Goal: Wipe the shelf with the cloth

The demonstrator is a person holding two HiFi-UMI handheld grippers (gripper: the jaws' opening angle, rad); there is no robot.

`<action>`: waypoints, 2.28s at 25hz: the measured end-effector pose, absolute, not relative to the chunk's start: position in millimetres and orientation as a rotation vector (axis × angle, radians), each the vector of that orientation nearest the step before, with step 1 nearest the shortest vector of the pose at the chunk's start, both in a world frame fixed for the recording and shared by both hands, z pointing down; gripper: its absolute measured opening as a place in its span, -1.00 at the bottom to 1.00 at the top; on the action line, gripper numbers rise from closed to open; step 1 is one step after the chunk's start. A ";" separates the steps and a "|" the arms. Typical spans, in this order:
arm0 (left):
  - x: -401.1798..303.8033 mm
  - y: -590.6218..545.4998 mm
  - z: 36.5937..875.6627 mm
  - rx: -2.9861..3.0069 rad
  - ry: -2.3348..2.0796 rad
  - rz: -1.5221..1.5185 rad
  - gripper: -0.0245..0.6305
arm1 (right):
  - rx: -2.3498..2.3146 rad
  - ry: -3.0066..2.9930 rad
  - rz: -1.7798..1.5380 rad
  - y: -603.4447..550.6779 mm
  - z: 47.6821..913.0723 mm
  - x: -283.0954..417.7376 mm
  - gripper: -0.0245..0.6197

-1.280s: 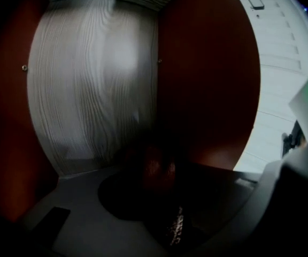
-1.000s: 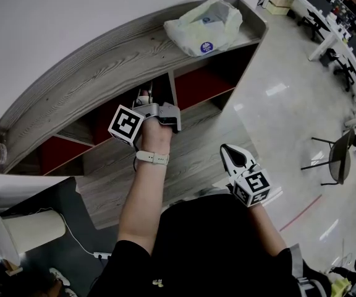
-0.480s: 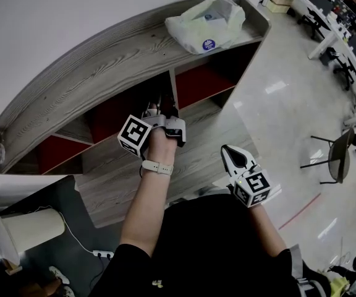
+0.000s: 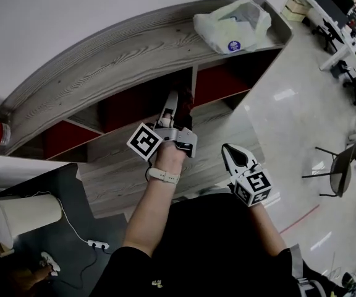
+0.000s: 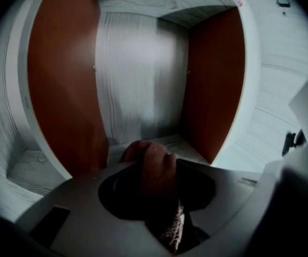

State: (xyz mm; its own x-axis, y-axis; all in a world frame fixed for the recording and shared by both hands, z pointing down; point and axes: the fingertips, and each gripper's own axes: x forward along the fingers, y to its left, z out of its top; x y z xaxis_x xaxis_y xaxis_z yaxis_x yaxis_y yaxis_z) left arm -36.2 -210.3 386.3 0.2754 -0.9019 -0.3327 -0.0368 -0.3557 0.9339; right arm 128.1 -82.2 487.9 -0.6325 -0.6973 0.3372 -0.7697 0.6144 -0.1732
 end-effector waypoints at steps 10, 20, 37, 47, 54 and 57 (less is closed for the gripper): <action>-138.0 -174.5 406.7 1.554 -1.104 -1.297 -0.51 | 0.988 -2.673 0.415 -86.3 490.3 68.2 -0.93; -228.8 -135.5 424.5 1.442 -1.300 -1.361 -0.51 | 0.783 -2.728 0.374 -81.5 489.3 6.9 -0.93; -255.6 -119.1 414.7 1.369 -1.307 -1.380 -0.51 | 0.690 -2.748 0.342 -82.4 489.5 -26.3 -0.93; -252.5 -103.3 331.7 1.566 -1.357 -1.554 -0.52 | 0.690 -2.733 0.337 -84.6 491.4 -16.1 -0.93; -253.3 -100.3 301.6 1.627 -1.409 -1.711 -0.52 | 0.684 -2.738 0.327 -94.5 489.2 -10.2 -0.93; -256.5 -106.8 303.7 1.600 -1.425 -1.781 -0.52 | 0.677 -2.741 0.326 -98.7 488.8 -8.9 -0.93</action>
State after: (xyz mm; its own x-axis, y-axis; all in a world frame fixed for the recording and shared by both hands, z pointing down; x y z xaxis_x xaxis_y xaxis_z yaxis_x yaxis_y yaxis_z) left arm -256.5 -106.8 303.7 -0.2984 -0.7917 -0.5330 -0.3464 -0.4305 0.8334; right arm -8.9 -98.7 488.8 -0.8446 -0.4153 0.3380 -0.4830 0.8633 -0.1462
